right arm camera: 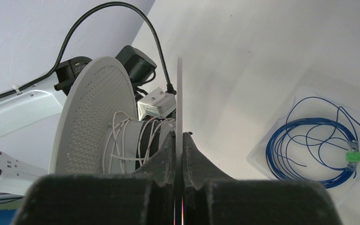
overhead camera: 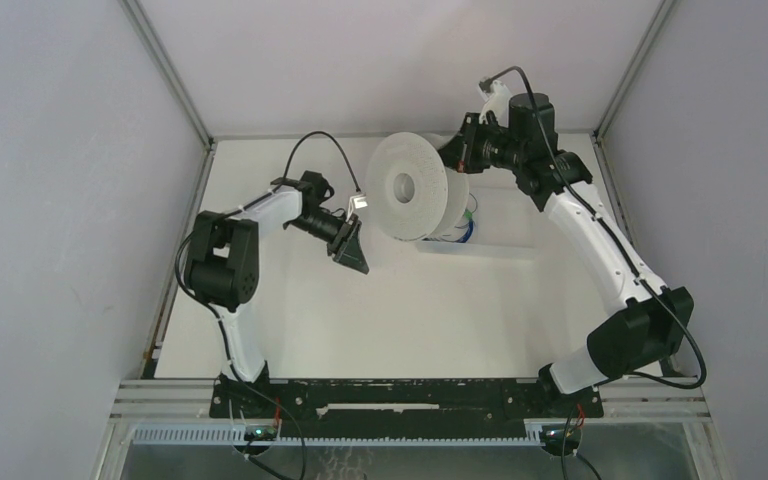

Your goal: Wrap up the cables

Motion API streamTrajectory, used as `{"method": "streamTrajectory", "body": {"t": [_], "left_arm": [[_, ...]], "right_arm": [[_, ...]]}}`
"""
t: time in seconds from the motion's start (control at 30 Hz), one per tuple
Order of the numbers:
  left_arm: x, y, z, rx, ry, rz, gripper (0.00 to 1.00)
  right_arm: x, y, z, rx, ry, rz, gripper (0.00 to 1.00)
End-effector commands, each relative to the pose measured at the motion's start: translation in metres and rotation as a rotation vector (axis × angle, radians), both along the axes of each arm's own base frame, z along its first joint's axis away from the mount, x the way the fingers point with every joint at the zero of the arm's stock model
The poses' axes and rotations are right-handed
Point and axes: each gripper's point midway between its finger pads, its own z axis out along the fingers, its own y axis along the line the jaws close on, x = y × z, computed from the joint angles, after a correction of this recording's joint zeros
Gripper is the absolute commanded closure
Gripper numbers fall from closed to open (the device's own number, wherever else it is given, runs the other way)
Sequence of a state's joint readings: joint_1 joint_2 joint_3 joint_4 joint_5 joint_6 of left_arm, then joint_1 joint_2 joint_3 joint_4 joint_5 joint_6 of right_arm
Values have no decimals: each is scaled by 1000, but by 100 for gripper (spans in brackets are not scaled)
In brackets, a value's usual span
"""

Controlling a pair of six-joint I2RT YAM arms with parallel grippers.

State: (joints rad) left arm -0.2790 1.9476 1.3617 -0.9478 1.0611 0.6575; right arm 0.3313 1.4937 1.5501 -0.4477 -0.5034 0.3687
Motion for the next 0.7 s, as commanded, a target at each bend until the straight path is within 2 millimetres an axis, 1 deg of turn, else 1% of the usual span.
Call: {"method": "streamTrajectory", "body": {"t": [0.0,0.1,0.43,0.53,0.67], "left_arm": [[8,-4,14,-45,-37,-9,50],[6,-4,13,-45,-29,-9,53],[-5,0,10,-40,-5,-30,77],[-10,2,9,-37,6,-41,79],[-14,3,8,-38,8,-46,78]], "right_arm": [[-11,-5,61,69,-156,0,100],[-12,-5,65,71,-163,-2,100],[-7,-11,70,70,-176,-23,100],[-4,-13,72,67,-182,-32,100],[-2,-14,72,67,-183,-38,100]]}}
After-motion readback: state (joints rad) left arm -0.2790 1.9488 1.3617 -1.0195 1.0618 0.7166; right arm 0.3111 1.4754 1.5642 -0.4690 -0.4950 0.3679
